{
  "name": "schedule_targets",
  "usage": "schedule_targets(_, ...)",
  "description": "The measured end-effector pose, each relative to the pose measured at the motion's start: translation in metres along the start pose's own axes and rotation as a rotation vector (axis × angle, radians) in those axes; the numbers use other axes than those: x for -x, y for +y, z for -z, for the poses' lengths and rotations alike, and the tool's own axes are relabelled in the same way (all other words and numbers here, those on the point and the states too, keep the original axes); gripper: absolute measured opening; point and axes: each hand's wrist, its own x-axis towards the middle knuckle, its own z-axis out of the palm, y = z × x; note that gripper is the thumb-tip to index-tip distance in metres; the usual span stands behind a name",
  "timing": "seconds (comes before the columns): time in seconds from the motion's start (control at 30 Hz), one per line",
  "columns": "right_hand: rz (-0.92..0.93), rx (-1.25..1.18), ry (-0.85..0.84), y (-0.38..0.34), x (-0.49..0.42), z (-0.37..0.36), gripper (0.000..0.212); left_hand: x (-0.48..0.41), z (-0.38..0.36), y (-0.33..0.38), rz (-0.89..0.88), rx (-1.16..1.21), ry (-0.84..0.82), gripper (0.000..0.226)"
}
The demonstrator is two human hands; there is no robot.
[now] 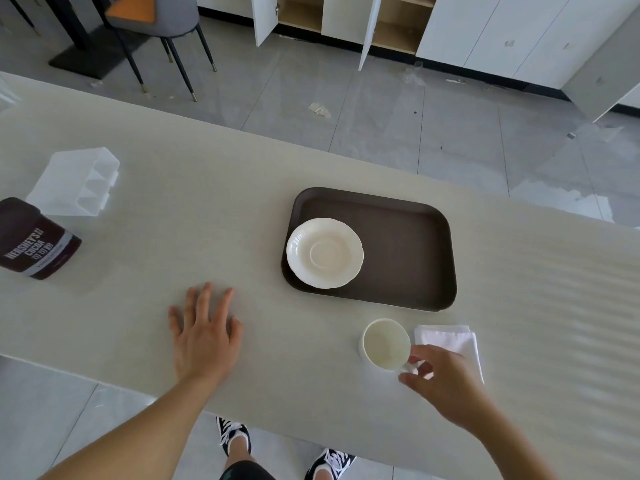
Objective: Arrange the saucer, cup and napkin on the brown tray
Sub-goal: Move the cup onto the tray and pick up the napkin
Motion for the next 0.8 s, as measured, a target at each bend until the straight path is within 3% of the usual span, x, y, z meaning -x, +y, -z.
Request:
schedule_targets(0.17, 0.025, 0.020, 0.140, -0.007, -0.002, -0.009, 0.008, 0.000, 0.000, -0.001, -0.009, 0.007, 0.021, 0.057)
schedule_targets(0.47, 0.135, -0.052, 0.456, -0.014, -0.015, -0.006, 0.014, -0.001, -0.003, -0.003, -0.018, 0.001, 0.020, 0.057)
schedule_targets(0.8, -0.025, -0.275, 0.502, -0.030, -0.079, 0.021, 0.015, 0.000, 0.003, 0.000, -0.004, 0.012, -0.003, 0.058)
